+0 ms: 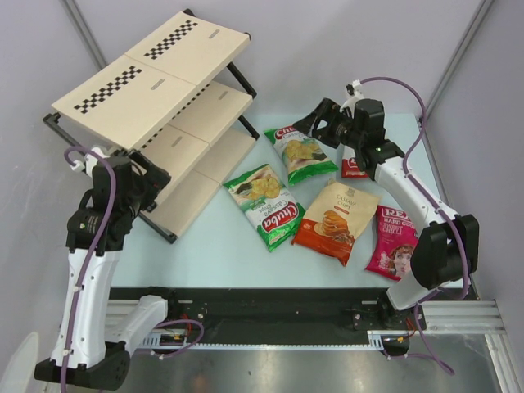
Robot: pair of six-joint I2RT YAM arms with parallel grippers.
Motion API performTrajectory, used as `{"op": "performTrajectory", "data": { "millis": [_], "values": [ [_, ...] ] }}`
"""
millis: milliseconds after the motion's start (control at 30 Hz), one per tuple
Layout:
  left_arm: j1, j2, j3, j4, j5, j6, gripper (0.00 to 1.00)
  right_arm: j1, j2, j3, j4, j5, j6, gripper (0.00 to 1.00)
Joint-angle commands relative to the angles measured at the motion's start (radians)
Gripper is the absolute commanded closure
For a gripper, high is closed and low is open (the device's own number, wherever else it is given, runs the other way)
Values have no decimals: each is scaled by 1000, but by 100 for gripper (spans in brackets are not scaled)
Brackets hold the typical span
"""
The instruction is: Place and organize the chips bags onto the shelf
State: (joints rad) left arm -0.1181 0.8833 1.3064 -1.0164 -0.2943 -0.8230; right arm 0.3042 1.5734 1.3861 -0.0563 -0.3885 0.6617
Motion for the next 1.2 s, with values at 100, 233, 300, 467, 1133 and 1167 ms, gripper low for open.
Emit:
{"op": "performTrajectory", "data": {
  "millis": [100, 233, 300, 467, 1133, 1167],
  "values": [
    [25, -17, 103, -61, -16, -61, 0, -7, -10, 14, 29, -27, -33, 9],
    [24, 40, 221, -203, 15, -57, 1, -7, 10, 31, 21, -13, -37, 9],
    [25, 77, 261, -260, 27, -44, 0, -7, 25, 47, 18, -15, -36, 9],
    [24, 68, 206, -226, -9, -7, 0, -4, 45, 56, 36, -12, -30, 9],
    [110, 141, 201, -291, -103, 108, 0, -53, 63, 100, -27, 20, -50, 9],
    [113, 143, 192, -286, -111, 113, 0, -56, 63, 99, -27, 20, -44, 9]
  ]
}}
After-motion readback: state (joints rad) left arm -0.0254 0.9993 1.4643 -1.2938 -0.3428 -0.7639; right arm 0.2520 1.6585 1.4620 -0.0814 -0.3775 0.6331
